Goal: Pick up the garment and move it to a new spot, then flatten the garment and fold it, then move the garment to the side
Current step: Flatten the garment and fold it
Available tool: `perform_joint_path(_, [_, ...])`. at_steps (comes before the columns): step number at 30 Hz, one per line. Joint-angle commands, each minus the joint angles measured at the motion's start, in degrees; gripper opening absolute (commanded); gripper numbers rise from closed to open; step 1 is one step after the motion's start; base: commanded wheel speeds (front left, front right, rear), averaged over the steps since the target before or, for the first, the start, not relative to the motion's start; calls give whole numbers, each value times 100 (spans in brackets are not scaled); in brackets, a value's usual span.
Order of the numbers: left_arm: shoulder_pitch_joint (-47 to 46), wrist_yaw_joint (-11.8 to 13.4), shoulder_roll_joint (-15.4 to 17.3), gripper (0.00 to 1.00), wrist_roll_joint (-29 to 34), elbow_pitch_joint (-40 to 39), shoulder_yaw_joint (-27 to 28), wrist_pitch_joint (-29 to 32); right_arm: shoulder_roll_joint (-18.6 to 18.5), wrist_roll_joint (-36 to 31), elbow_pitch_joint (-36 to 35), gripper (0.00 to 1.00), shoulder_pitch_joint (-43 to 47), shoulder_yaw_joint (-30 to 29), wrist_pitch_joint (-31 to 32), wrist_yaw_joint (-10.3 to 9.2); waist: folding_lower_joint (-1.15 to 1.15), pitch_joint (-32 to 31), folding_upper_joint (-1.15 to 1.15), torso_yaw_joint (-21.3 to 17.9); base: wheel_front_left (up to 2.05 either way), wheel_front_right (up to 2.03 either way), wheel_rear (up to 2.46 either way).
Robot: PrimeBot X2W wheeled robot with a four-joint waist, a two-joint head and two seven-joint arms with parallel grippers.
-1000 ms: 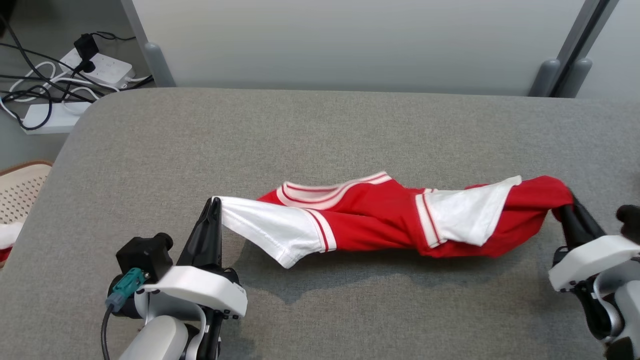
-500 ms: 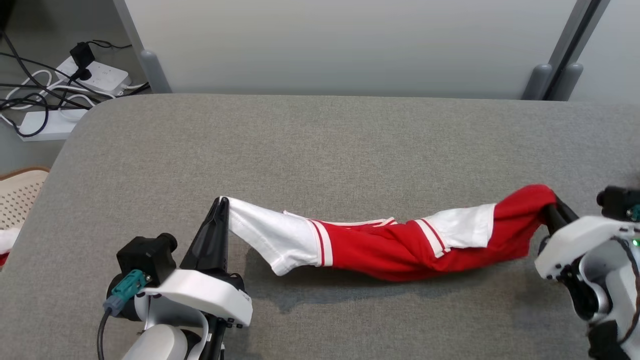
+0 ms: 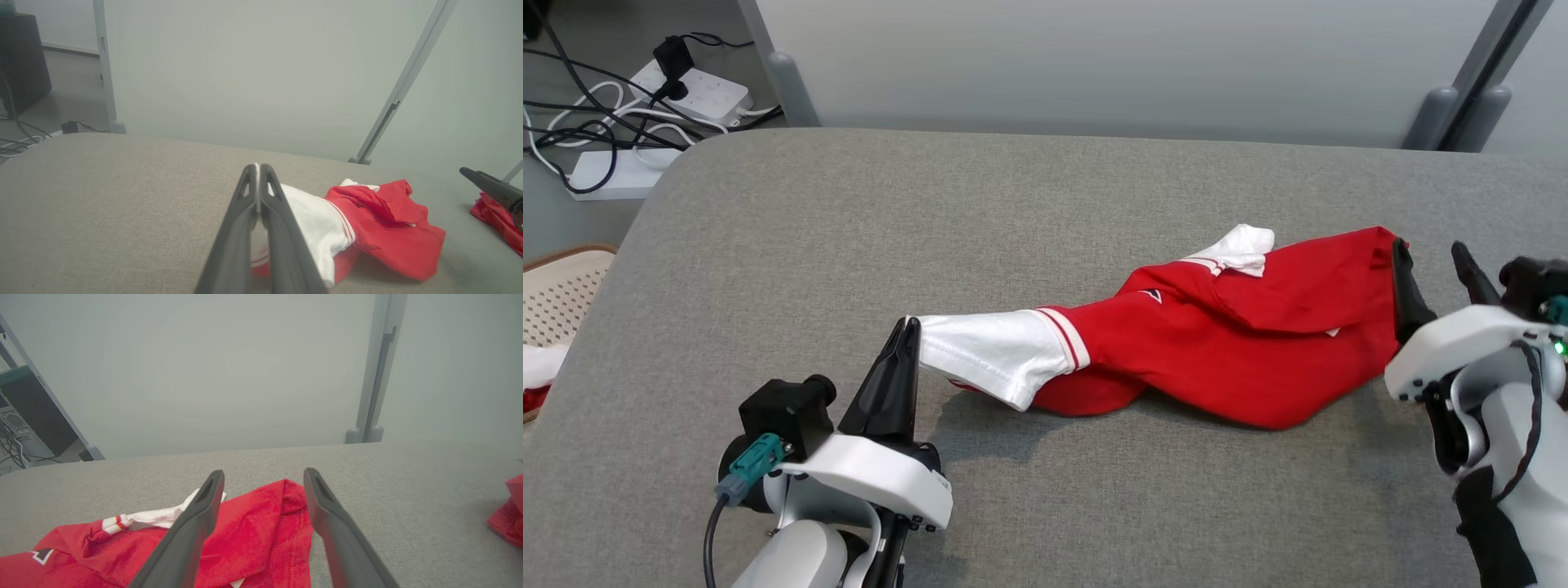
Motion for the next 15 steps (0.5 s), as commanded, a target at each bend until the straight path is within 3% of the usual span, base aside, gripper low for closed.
perform_joint_path(1, [-285, -40, 56, 0, 21, -97, 212, -78, -34, 36, -156, 100, 206, 181, -87, 23, 0, 5, 0, -43, 0, 0, 0])
perform_joint_path(15, [-302, -6, 202, 0, 5, -175, 328, -131, 42, 981, -1272, 100, 1840, 673, 247, 23, 0, 139, 0, -322, 0, 0, 0])
